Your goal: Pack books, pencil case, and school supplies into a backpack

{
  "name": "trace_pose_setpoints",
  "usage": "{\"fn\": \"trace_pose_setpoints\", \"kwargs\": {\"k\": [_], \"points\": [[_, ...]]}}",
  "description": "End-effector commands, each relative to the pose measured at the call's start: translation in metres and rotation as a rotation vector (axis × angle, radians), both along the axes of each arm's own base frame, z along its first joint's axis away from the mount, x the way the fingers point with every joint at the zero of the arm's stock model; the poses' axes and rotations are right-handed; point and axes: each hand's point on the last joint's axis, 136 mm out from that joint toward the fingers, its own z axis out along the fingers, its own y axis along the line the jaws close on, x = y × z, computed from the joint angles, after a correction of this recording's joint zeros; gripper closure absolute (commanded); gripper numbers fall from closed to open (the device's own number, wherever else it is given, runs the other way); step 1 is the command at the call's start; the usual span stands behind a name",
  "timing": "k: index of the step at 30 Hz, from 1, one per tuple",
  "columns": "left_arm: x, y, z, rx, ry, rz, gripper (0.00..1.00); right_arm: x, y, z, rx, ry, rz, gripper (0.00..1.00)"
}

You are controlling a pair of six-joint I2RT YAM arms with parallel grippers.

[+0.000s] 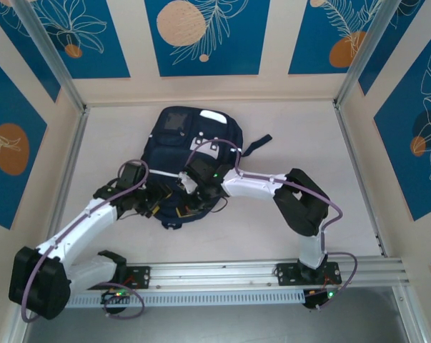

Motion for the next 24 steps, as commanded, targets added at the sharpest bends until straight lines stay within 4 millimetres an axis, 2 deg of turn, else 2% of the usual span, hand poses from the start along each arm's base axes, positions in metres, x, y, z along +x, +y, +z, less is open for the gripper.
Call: {"fn": "trace_pose_setpoints", "kwargs": {"k": [1,4,7,13,19,24], "points": [[0.000,-0.010,-0.006,-0.061,0.037,0.027,0.40,0.005,0.017,0.009,0.047,-0.020,0.002,1.00],[-0.002,-0.007,-0.017,-0.030,0.070,0.041,0.45,0.006,0.014,0.006,0.021,-0.036,0.000,1.00],[-0.004,0.002,-0.027,0.025,0.093,0.049,0.56,0.005,0.010,0.005,-0.024,-0.074,0.010,1.00],[-0.002,0.017,-0.031,0.079,0.073,0.080,0.75,0.002,-0.005,-0.004,-0.113,-0.107,0.013,1.00],[0.000,0.034,-0.025,0.114,0.053,0.105,0.76,-0.002,-0.022,-0.007,-0.149,-0.126,0.009,1.00],[-0.002,0.040,-0.027,0.128,0.058,0.109,0.76,-0.005,-0.038,-0.011,-0.169,-0.131,0.001,1.00]]}}
